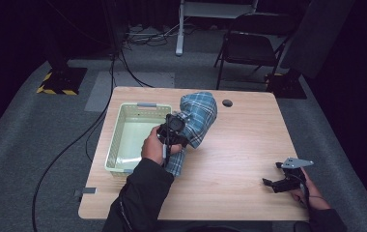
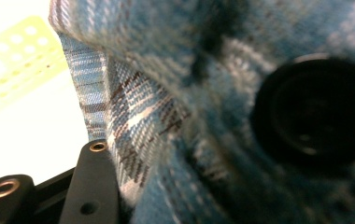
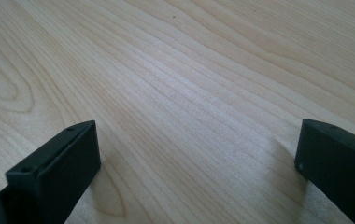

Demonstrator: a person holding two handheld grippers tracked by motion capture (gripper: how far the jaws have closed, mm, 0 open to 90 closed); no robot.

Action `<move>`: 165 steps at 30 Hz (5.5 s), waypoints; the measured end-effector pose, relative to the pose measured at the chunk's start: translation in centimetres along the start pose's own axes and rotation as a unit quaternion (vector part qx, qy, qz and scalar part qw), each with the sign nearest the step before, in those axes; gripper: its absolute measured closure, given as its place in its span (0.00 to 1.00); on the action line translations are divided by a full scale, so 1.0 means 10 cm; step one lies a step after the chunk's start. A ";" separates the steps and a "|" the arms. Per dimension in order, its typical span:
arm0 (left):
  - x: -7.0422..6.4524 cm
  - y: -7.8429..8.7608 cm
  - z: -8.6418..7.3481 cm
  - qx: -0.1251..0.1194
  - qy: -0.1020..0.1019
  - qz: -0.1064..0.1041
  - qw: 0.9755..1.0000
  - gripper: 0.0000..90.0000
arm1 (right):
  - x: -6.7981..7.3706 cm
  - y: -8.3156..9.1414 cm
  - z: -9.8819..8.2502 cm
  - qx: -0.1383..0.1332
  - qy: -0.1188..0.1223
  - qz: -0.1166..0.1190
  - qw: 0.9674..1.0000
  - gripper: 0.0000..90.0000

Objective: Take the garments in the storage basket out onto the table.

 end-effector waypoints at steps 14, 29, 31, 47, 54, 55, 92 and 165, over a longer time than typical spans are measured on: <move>-0.27 -0.07 0.22 -0.004 -0.039 -0.014 0.999 0.53 | 0.00 0.00 0.00 -0.001 0.001 0.000 1.000 0.00; -0.52 -0.28 0.39 0.006 -0.063 -0.032 0.997 0.53 | 0.00 0.00 0.00 0.000 0.001 0.000 1.000 0.00; -0.55 -0.32 0.41 0.006 -0.062 -0.036 0.997 0.53 | 0.00 0.00 0.00 0.000 0.001 0.000 1.000 0.00; -0.66 -0.55 0.44 0.014 -0.059 -0.063 0.996 0.53 | 0.00 0.00 0.00 0.000 0.001 0.000 1.000 0.00; -0.67 -0.62 0.44 0.018 -0.052 -0.072 0.996 0.52 | 0.00 0.00 0.00 0.000 0.001 0.000 1.000 0.00; -0.67 -0.63 0.44 0.019 -0.050 -0.072 0.996 0.52 | 0.00 0.00 0.00 0.000 0.001 0.000 1.000 0.00; -0.54 -1.12 0.30 0.054 0.002 -0.067 0.996 0.48 | 0.00 0.00 0.00 0.000 0.002 0.000 1.000 0.00; -0.68 -0.90 0.24 0.038 -0.074 -0.016 0.996 0.07 | 0.00 0.00 0.00 0.000 0.002 0.000 1.000 0.00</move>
Point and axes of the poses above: each handheld gripper's, and its own axes: y roughly backward along the jaws, z roughly out of its top, x roughly to its left, the point moved 1 cm from there along -y, roughly forward along the jaws, and after that the axes turned 7 degrees about -y, right-handed, at the moved point
